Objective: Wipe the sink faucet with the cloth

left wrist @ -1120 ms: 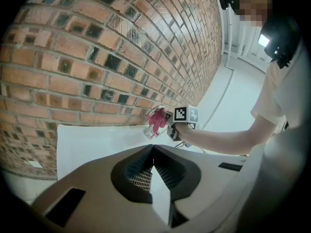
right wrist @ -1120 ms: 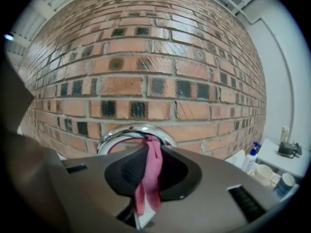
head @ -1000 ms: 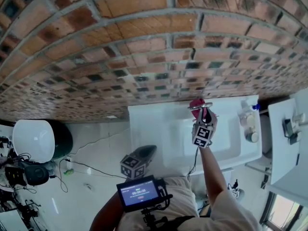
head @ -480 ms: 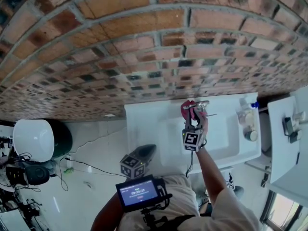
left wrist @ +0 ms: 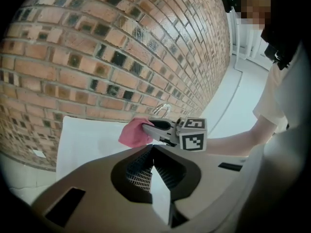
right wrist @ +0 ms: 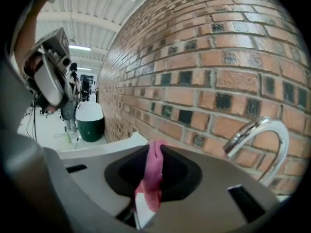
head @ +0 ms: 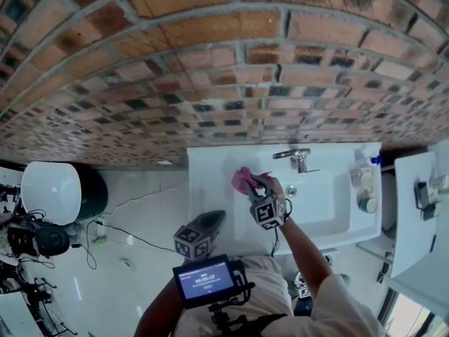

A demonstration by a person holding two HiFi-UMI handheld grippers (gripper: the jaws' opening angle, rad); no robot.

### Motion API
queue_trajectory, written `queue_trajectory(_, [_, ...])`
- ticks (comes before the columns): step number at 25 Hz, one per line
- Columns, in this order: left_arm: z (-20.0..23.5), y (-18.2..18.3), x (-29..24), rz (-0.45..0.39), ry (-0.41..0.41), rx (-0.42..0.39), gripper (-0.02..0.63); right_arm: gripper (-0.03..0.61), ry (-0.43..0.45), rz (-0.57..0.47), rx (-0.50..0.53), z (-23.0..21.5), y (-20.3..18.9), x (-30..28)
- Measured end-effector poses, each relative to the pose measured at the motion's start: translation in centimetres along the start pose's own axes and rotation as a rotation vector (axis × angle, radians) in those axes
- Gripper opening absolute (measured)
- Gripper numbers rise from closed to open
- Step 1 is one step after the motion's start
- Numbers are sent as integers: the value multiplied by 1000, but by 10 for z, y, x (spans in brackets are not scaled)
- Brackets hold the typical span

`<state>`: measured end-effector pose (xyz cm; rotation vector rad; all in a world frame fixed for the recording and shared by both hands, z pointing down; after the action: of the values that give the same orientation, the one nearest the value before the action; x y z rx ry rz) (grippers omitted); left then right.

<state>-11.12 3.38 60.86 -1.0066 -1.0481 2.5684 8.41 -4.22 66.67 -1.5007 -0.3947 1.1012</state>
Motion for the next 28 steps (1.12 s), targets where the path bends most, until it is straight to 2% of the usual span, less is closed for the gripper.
queue_trajectory(4, [17, -2, 15, -25, 46, 20, -9, 80, 32, -8, -85, 28, 12, 18])
queue_trajectory(8, [26, -4, 45, -67, 47, 19, -9, 80, 7, 47, -59, 51, 1, 47])
queue_trajectory(11, [47, -21, 74, -85, 66, 40, -9, 80, -5, 100, -77, 69, -11, 73])
queue_trajectory(14, [67, -42, 110, -95, 78, 64, -9, 80, -18, 153, -49, 88, -15, 92])
queue_trajectory(17, [86, -67, 152, -66, 91, 48, -9, 80, -56, 189, -54, 116, -15, 101])
queue_trajectory(19, [102, -87, 182, -43, 98, 52, -9, 80, -82, 199, -86, 139, -1, 105])
queue_trajectory(24, [140, -145, 250, 8, 119, 123, -9, 81, -145, 162, -204, 196, 30, 111])
queue_trajectory(28, [165, -194, 286, 100, 125, 161, -9, 81, -186, 156, -177, 240, 38, 123])
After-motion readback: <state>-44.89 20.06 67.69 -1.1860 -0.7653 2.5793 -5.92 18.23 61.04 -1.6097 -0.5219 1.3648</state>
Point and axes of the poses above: the fingertips, and each gripper's own axes: x backward along the fingers, z to its left, y out of its top, the point moved 9 cm from there along x, backward along the fingers, and after that the axes turned 1 degree about -y, right-handed, at the moved point
